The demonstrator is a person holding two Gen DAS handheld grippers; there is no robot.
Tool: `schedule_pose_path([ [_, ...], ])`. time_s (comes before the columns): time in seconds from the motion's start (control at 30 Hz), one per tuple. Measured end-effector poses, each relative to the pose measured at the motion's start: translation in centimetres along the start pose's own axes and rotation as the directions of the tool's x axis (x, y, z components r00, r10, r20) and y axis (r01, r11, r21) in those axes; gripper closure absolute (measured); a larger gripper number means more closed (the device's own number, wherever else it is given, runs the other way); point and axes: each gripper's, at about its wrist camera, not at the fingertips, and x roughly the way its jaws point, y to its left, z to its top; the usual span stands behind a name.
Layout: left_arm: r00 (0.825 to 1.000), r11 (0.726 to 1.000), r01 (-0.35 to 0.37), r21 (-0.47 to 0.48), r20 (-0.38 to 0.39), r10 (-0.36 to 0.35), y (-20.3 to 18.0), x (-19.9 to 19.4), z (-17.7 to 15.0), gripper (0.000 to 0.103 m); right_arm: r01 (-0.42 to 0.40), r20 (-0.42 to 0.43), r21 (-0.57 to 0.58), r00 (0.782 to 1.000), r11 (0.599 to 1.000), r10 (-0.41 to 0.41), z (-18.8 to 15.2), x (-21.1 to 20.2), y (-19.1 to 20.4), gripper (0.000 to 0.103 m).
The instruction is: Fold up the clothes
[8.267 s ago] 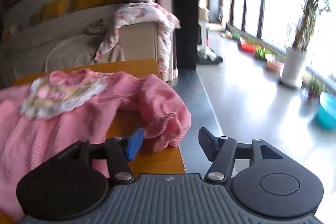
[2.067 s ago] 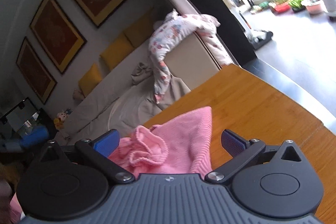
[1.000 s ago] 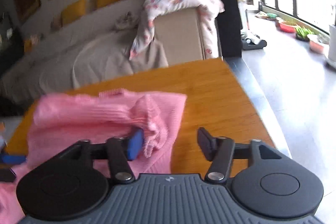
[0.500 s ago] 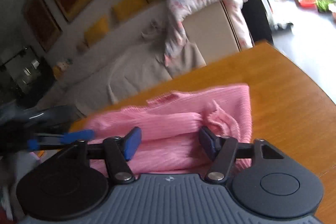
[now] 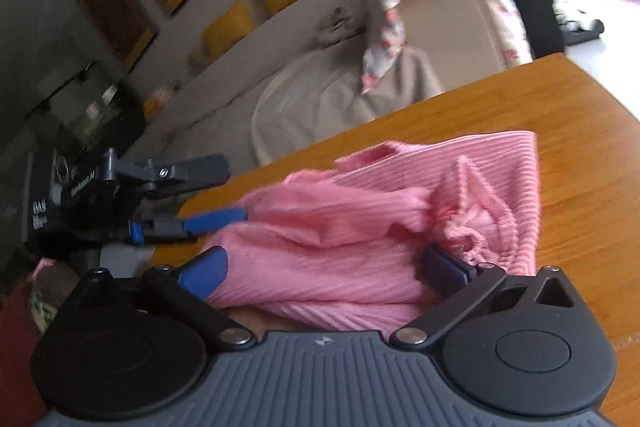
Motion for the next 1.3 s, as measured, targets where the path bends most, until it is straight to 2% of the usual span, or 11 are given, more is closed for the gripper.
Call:
schedule_pose_path([
  [0.07,1.000,0.996,-0.007,0.094,0.015,0.006,-2.1,-1.1,-0.6,0.000,0.012,0.027,0.003,1.000,1.000,-0.013,0.7,-1.2,0.1,0.000],
  [0.17,1.000,0.967,0.008,0.253,0.025,-0.014,-5.7,-2.6,-1.9,0.000,0.094,0.190,-0.007,0.978,0.996,-0.091,1.9,-4.7,-0.4,0.002],
  [0.23,0.999,0.940,0.048,0.338,-0.007,-0.049,-7.7,-2.9,-3.0,0.000,0.152,0.225,0.007,0.963,0.988,-0.150,2.8,-5.8,-1.1,0.028],
  [0.27,0.997,0.928,0.076,0.365,-0.042,-0.065,-8.3,-2.5,-3.5,0.002,0.159,0.208,0.038,0.964,0.987,-0.164,3.3,-5.9,-1.8,0.055],
  [0.3,0.994,0.918,0.099,0.385,-0.076,-0.075,-8.8,-2.0,-3.9,0.003,0.169,0.193,0.054,0.965,0.984,-0.176,3.5,-5.8,-2.3,0.068],
  [0.37,0.991,0.913,0.105,0.394,-0.115,-0.065,-9.0,-1.0,-4.6,0.004,0.193,0.168,0.056,0.965,0.980,-0.200,3.3,-5.1,-2.8,0.068],
  [0.53,0.987,0.955,0.084,0.285,-0.157,-0.040,-6.5,0.3,-4.9,0.004,0.174,0.092,0.046,0.980,0.984,-0.177,2.4,-3.3,-3.3,0.071],
  [0.67,0.989,0.960,0.066,0.272,-0.147,-0.026,-5.5,-0.3,-4.8,0.006,0.169,0.046,-0.002,0.985,0.986,-0.168,2.3,-1.6,-2.1,0.097],
  [0.93,0.986,0.935,0.027,0.354,-0.164,0.034,-5.6,-1.8,-5.8,0.011,0.043,0.131,0.031,0.990,0.999,-0.047,3.6,-6.6,-0.1,0.099],
  [1.1,0.981,0.951,0.044,0.307,-0.194,0.017,-4.2,-2.1,-6.2,0.011,0.196,-0.043,-0.011,0.980,0.980,-0.197,0.0,-5.6,-1.8,0.098],
  [1.3,0.978,0.955,0.056,0.291,-0.208,0.007,-3.7,-2.5,-6.0,0.008,0.194,0.009,-0.003,0.981,0.981,-0.194,0.9,-6.9,-1.9,0.086],
])
